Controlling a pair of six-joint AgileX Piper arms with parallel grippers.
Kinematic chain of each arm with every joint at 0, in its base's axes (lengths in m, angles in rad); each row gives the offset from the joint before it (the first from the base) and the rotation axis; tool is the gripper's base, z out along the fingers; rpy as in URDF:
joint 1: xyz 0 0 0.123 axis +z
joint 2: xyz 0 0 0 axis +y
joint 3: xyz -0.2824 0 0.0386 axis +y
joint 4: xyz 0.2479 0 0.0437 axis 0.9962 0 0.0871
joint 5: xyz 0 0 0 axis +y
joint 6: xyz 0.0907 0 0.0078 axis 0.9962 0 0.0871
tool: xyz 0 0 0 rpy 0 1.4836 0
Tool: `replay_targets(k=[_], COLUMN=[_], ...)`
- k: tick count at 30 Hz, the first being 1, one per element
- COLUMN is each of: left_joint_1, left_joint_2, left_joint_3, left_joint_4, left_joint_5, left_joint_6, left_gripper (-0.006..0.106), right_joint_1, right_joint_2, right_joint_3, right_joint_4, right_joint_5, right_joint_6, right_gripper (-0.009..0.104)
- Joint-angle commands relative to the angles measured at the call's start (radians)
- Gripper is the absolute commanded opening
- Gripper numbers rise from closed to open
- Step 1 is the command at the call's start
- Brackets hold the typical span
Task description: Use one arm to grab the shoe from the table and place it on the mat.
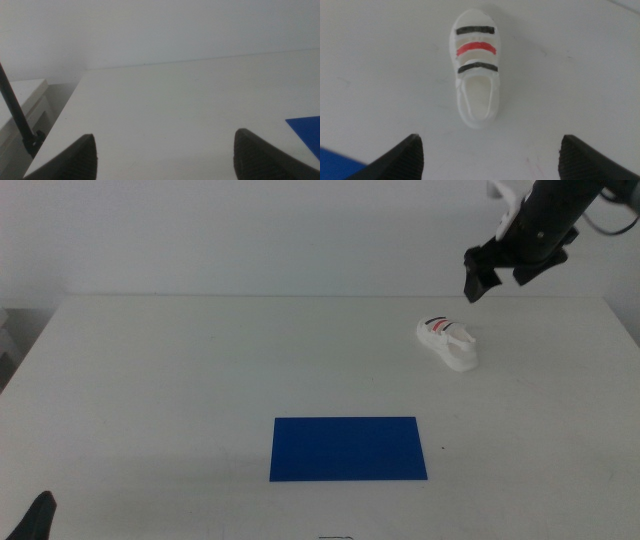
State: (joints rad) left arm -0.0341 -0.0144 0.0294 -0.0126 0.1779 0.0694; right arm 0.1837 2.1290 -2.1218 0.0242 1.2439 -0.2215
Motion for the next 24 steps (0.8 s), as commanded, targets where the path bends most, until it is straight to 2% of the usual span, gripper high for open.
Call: replay_targets(k=[1, 4, 12, 18, 22, 24], left_joint_1=[-0.004, -0.004, -0.004, -0.004, -0.004, -0.004], left_joint_2=[-0.019, -0.019, -0.019, -0.019, -0.019, -0.019], left_joint_3=[-0.003, -0.003, -0.003, -0.003, -0.003, -0.003], left_joint_4=[-0.009, -0.009, -0.009, -0.009, -0.009, -0.009], left_joint_5=[-0.083, -0.083, -0.083, -0.083, -0.083, -0.083], left_joint_6=[-0.015, -0.015, -0.015, -0.015, -0.015, -0.015], left_gripper=[0.094, 0.094, 0.094, 0.094, 0.094, 0.094], right_joint_1=[-0.026, -0.033, -0.028, -0.028, -0.028, -0.028], right_joint_2=[-0.010, 0.056, 0.172, 0.233, 0.257, 0.261], right_joint_3=[-0.068, -0.097, -0.107, -0.107, -0.107, -0.107], right_joint_4=[0.035, 0.085, 0.103, 0.146, 0.148, 0.149], right_joint_5=[-0.006, -0.041, -0.174, -0.227, -0.231, -0.235], right_joint_6=[-0.037, -0.073, -0.124, -0.130, -0.157, -0.200], right_gripper=[0.078, 0.078, 0.078, 0.077, 0.071, 0.061])
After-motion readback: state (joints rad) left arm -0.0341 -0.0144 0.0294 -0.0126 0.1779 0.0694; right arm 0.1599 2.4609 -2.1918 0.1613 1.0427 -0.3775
